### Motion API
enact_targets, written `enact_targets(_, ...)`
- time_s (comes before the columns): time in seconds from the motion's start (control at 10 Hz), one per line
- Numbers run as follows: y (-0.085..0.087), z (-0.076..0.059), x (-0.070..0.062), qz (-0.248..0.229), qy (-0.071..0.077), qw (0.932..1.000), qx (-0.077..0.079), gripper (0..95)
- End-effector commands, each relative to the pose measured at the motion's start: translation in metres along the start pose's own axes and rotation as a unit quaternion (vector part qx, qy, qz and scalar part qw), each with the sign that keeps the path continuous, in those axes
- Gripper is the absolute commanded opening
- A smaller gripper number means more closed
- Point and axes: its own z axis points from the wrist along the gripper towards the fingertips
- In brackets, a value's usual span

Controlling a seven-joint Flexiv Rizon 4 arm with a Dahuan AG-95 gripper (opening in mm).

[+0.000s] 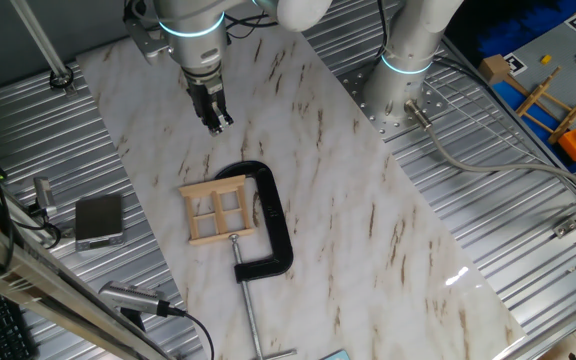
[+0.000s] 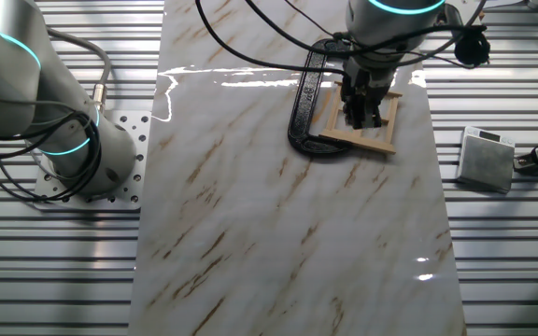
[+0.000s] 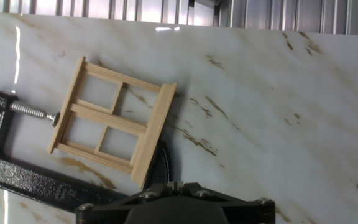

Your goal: Close a sliding window

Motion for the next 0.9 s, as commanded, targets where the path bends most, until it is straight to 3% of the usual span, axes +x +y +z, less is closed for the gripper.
enact_targets(0.1,-0.005,-0.005,-0.019,-0.001,0.009,0.9999,-0.006,0.0)
enact_targets(0.3,-0.022,-0.005,-0.035,-0.009,0.01,0.9999,-0.009,0.0)
enact_targets(0.4,-0.033,-0.003,-0.042,-0.01,0.01,0.9997,-0.02,0.0)
enact_targets(0.9,-0.061,0.001,-0.054,-0.021,0.02,0.9993,-0.024,0.0)
